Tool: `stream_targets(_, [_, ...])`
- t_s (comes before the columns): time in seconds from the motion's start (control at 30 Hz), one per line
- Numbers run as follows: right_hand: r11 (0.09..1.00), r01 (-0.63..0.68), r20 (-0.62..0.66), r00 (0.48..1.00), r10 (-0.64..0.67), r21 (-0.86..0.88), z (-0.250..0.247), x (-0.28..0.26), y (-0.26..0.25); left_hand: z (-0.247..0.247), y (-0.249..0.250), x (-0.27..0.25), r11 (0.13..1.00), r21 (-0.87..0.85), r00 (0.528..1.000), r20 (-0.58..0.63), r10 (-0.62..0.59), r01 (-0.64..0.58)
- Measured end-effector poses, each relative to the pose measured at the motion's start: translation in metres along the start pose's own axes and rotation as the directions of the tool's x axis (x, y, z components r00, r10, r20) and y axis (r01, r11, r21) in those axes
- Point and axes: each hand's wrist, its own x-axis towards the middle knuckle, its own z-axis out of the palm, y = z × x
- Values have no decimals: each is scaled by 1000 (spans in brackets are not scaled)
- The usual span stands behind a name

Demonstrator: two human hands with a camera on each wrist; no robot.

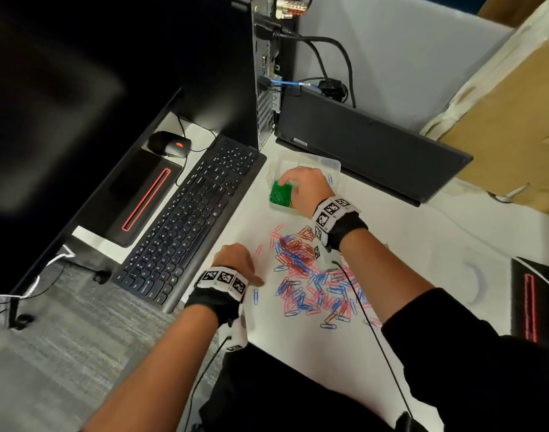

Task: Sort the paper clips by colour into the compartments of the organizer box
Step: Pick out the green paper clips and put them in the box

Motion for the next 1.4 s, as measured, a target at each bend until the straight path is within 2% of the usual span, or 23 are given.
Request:
stream_targets(0.07, [999,12,-39,999,-10,53,-4,-17,5,7,-1,-5,999,-11,999,23,-41,41])
stream_targets(0.1, [998,-3,-9,1000,3,66,-5,-28,9,10,-2,-7,999,-14,998,34,-52,52])
stream_targets(0.2, [995,-92,220,972,83,29,-1,-64,22,19,0,-14,997,-27,996,52,-70,72])
stream_targets(0.27, [992,-125,279,952,122,-7,7,-84,30,22,2,-17,997,-46,996,53,-67,69])
stream_targets(0.37, [994,-109,266,957,113,-31,21,-100,36,25,4,-18,993,-103,998,30,-57,60])
stream_targets(0.53, [991,-66,151,985,84,-116,46,-108,40,37,0,-22,972,-231,997,-45,-61,49])
stream_targets(0.63, [992,-44,126,990,59,-121,51,-110,46,43,-1,-25,966,-258,995,-91,-40,16])
stream_targets(0.7, [997,-53,123,991,59,-51,49,-112,52,47,1,-29,967,-254,991,-130,-9,-25])
stream_targets(0.8, [979,-112,105,990,95,171,42,-117,65,52,6,-31,968,-237,985,-169,41,-81])
stream_targets(0.9, [922,-191,76,981,176,337,29,-127,78,54,10,-32,963,-242,977,-203,68,-118])
stream_targets(1.0, [819,-290,144,957,253,496,17,-145,91,56,18,-29,943,-277,957,-270,105,-181])
stream_targets(1.1, [582,-384,192,911,364,716,6,-165,103,56,31,-27,918,-303,945,-276,175,-258])
stream_targets(1.2, [354,-395,219,868,445,848,-7,-183,115,57,48,-24,861,-411,949,-225,222,-299])
stream_targets(1.27, [315,-384,213,861,462,868,-16,-193,123,61,63,-23,819,-474,944,-213,252,-325])
stream_targets(1.4, [369,-345,158,878,452,863,-31,-211,133,70,98,-27,752,-556,935,-191,298,-353])
